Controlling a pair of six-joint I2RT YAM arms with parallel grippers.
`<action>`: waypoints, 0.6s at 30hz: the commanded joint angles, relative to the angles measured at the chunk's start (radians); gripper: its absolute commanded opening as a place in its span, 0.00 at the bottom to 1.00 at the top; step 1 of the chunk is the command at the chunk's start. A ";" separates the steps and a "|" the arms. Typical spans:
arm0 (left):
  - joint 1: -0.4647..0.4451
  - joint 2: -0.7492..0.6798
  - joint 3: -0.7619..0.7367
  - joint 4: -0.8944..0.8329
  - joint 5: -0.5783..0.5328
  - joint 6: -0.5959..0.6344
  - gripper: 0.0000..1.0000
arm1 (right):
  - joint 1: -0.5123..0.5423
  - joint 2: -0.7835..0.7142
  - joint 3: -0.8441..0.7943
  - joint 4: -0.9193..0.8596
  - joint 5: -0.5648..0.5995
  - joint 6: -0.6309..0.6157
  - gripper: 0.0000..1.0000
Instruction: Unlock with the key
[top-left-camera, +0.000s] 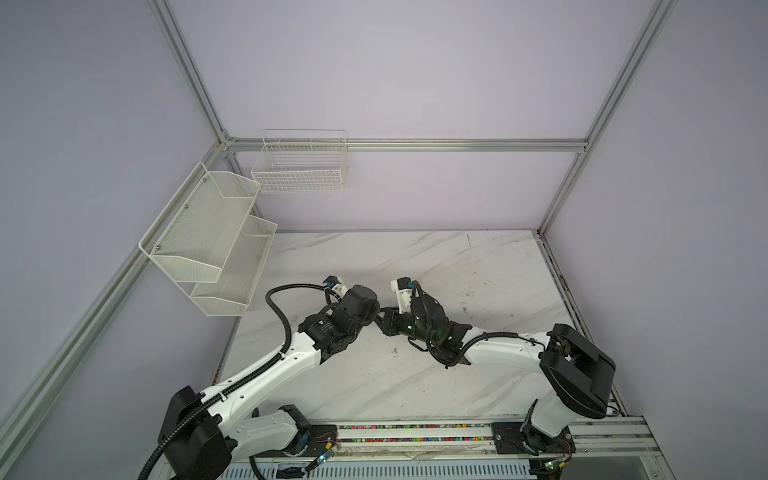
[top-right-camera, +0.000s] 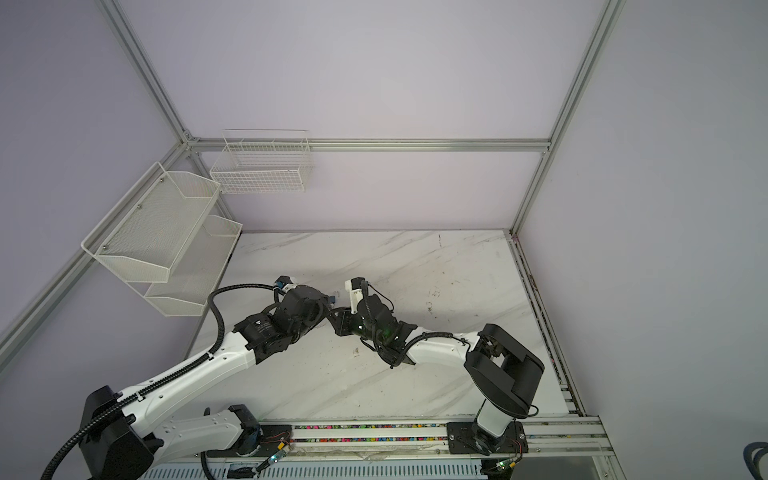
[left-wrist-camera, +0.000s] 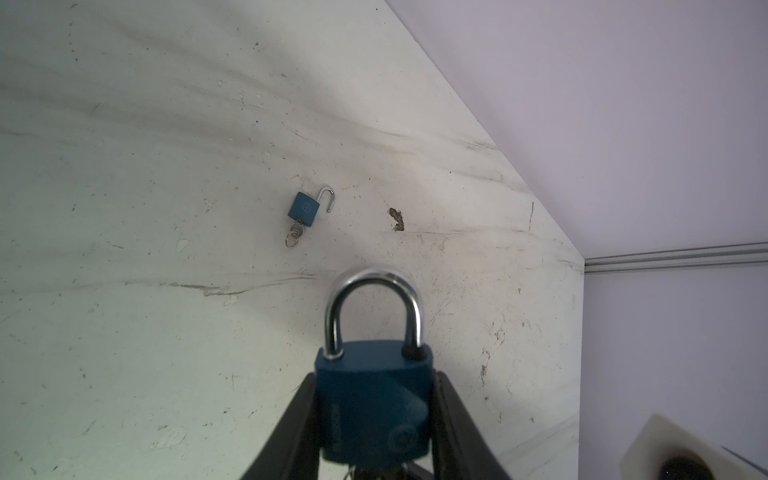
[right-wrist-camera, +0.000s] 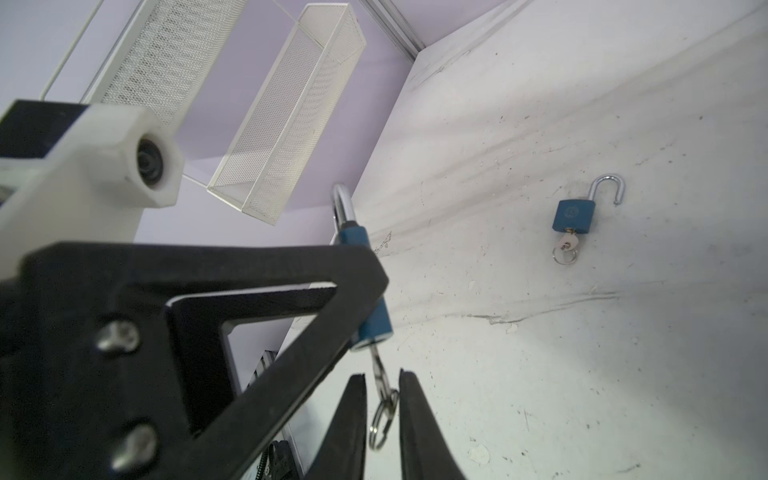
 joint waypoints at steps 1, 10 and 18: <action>0.011 -0.035 0.085 0.038 -0.036 0.030 0.00 | -0.002 -0.061 -0.029 0.035 -0.027 -0.018 0.25; 0.021 -0.063 0.064 0.052 -0.034 0.021 0.00 | -0.047 -0.057 -0.036 0.050 -0.143 0.006 0.29; 0.022 -0.071 0.059 0.056 -0.028 0.018 0.00 | -0.072 -0.010 -0.011 0.129 -0.181 0.054 0.20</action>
